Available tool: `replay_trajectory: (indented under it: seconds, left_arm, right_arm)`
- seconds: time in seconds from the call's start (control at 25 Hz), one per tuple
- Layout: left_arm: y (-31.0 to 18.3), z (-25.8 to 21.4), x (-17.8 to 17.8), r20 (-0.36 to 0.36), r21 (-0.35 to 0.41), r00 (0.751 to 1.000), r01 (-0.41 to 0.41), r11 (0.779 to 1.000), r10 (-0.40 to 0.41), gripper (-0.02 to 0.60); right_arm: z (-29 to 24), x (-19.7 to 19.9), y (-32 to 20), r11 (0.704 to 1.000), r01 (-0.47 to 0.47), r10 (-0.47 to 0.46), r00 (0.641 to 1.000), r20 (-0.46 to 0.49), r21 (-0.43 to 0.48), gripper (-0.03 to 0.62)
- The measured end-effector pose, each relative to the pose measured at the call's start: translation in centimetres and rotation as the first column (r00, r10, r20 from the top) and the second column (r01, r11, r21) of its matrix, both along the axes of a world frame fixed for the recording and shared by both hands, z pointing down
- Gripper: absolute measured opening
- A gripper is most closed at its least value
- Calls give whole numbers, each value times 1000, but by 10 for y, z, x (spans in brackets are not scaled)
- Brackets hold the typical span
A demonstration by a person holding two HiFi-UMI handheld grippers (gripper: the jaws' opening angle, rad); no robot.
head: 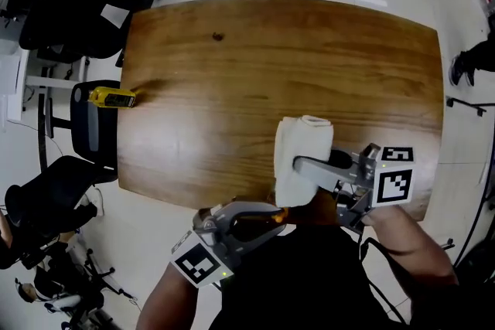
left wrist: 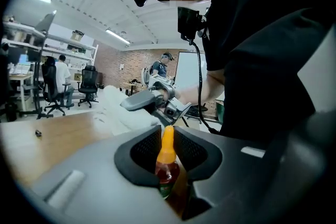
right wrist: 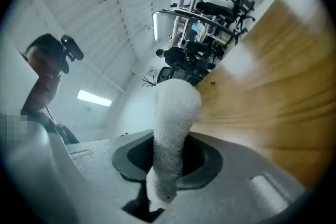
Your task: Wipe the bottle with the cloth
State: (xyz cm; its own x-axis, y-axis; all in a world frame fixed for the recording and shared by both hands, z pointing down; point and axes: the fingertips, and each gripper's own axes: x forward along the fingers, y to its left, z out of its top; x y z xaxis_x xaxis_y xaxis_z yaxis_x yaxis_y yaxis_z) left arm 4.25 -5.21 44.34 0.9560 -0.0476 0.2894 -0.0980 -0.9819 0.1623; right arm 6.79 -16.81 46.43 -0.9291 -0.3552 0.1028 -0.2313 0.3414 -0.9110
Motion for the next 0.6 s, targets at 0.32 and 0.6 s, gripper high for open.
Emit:
replay_trajectory:
  seconds: [0.32,0.6]
  left_arm:
    - [3,1,-2,-14,-7,1000,11,1000,-11,81]
    - [4,2,-6,-22,-2,1000,-3,1000,3,81]
  right_arm:
    - [38,-59,19,972,233,-233,967,-100,-6,77]
    - [72,-89,37,879,473,-450,866,-218,62,77]
